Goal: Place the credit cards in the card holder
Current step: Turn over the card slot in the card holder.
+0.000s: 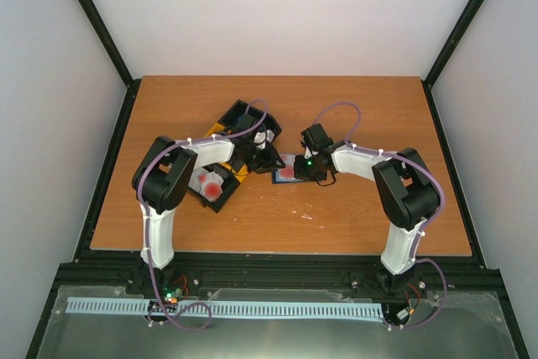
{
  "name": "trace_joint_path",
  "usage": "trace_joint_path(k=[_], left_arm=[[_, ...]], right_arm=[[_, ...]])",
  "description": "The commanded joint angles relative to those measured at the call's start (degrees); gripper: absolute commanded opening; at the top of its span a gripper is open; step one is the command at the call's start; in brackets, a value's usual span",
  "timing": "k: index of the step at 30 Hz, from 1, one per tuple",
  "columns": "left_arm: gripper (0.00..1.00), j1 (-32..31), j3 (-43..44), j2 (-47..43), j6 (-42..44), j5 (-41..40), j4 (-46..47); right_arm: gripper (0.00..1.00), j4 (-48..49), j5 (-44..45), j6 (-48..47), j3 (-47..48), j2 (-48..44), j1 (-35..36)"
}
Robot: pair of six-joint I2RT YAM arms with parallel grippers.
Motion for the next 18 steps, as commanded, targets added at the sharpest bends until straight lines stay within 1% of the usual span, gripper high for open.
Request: trace_joint_path(k=[1, 10, 15, 18], left_arm=[[0.32, 0.46, 0.60, 0.77, 0.77, 1.85, 0.75], [0.32, 0.47, 0.89, 0.78, 0.16, 6.27, 3.02], [0.34, 0.46, 1.03, 0.94, 0.05, 3.35, 1.28], [0.34, 0.47, 1.00, 1.79, -0.17, 5.00, 1.79]], right_arm=[[0.03, -0.91, 0.96, 0.27, -0.65, 2.13, 0.26], [0.03, -0.73, 0.70, 0.01, -0.75, 2.02, 0.30], [0.03, -0.69, 0.71, 0.11, -0.55, 2.08, 0.26], [0.03, -0.63, 0.52, 0.09, -0.48, 2.08, 0.29]])
